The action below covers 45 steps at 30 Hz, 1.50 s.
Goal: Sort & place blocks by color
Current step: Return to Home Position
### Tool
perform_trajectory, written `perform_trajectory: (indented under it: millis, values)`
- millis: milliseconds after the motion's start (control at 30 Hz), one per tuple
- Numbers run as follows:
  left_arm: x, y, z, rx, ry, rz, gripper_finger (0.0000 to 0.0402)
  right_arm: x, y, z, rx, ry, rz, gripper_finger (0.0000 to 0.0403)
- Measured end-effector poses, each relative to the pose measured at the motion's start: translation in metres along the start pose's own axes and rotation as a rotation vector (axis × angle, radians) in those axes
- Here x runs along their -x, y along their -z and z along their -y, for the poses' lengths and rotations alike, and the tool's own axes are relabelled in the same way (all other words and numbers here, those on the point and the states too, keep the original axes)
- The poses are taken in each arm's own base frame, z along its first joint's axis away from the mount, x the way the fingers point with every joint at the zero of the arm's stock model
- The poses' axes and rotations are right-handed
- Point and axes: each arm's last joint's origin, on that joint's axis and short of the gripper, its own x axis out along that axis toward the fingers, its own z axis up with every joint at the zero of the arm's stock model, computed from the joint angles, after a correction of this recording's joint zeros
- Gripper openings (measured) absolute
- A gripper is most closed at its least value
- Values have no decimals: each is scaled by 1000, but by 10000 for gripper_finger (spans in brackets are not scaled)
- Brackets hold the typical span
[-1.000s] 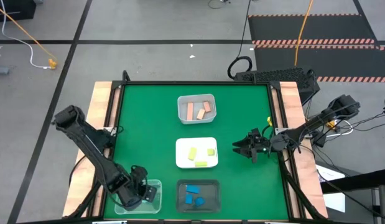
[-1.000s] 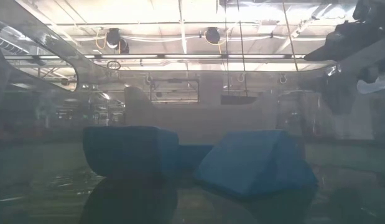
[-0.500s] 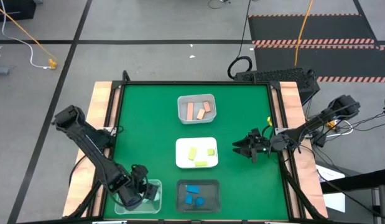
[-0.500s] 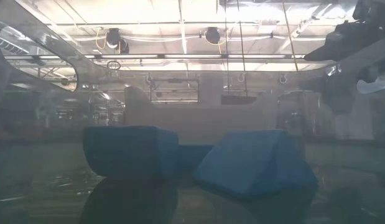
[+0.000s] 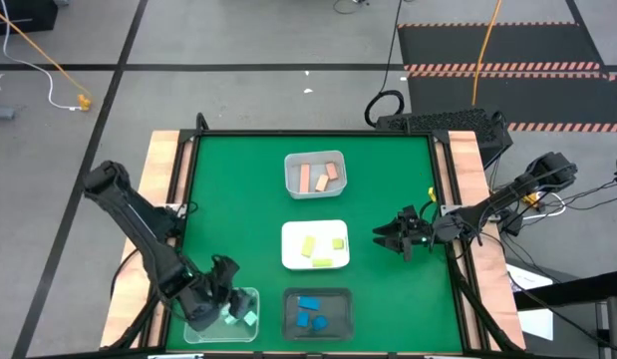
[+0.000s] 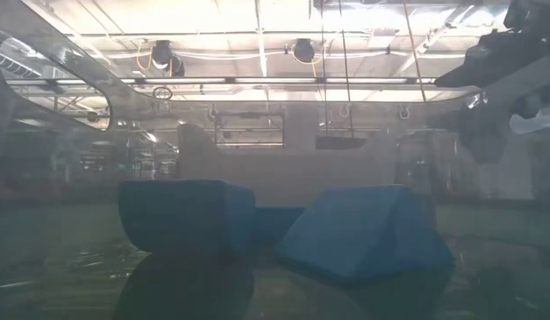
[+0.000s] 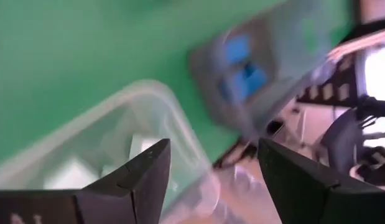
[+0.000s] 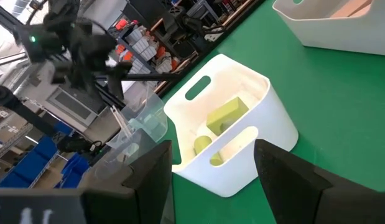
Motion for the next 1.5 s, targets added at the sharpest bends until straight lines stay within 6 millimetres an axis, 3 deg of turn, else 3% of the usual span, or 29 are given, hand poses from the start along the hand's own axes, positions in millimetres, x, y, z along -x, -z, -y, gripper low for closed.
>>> perform_trajectory:
  millis: [167,667,1000,1233,1500]
  values:
    - [28,-21,-3,-93,35,134,239,0,0,0,-1,-2,1,219]
    - [96,-108,-48,-109,-232,319,239,0,0,0,0,0,0,219]
    - [125,-136,-74,-27,-319,390,239,0,0,0,0,-1,0,219]
    - [124,-143,-84,-58,-322,427,239,0,0,0,0,-1,0,219]
    - [82,-150,-90,-228,-194,465,239,0,0,0,0,-1,0,219]
